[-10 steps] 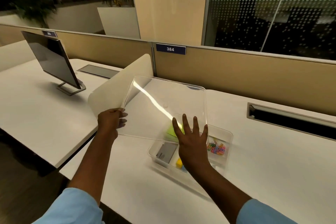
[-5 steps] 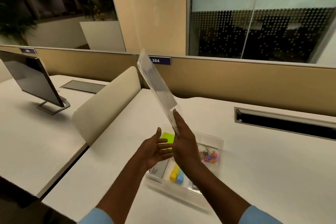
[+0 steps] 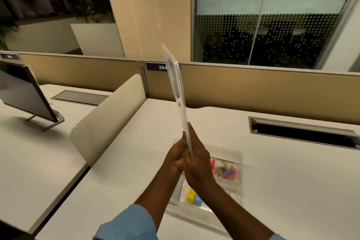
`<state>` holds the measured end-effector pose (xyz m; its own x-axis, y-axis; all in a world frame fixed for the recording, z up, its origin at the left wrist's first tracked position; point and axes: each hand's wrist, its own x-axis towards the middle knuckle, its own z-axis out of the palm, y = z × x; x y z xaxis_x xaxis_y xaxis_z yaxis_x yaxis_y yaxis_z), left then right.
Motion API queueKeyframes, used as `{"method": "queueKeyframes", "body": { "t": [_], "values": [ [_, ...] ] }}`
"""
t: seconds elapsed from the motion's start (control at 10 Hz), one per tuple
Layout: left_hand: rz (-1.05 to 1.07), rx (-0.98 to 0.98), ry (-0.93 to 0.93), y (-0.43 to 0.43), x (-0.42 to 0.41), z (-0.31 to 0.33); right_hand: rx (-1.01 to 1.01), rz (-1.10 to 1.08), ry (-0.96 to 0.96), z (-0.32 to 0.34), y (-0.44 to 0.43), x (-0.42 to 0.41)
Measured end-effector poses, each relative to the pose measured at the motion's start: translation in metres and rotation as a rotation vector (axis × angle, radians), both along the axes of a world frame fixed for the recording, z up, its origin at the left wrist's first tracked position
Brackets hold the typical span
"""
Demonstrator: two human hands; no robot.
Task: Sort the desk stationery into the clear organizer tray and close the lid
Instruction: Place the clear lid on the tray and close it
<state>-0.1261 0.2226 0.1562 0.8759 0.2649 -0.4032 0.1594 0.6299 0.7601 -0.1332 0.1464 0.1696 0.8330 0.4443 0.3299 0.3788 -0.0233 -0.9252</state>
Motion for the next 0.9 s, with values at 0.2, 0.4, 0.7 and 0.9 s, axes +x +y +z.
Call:
{"method": "queueKeyframes", "body": {
  "t": [0.2,0.4,0.7,0.9],
  "values": [
    [0.073,-0.539,-0.065,0.056,0.03,-0.035,0.113,0.033,0.07,0.024,-0.038,0.027],
    [0.146,-0.384,0.02,0.095,0.029,-0.043,0.395,0.025,0.642,0.079,-0.092,0.102],
    [0.079,0.278,0.163,0.121,0.023,-0.038,0.218,0.006,0.85,0.05,-0.1,0.111],
    [0.139,0.427,0.195,0.12,0.02,-0.044,-0.048,-0.315,0.608,-0.02,-0.104,0.101]
  ]
}}
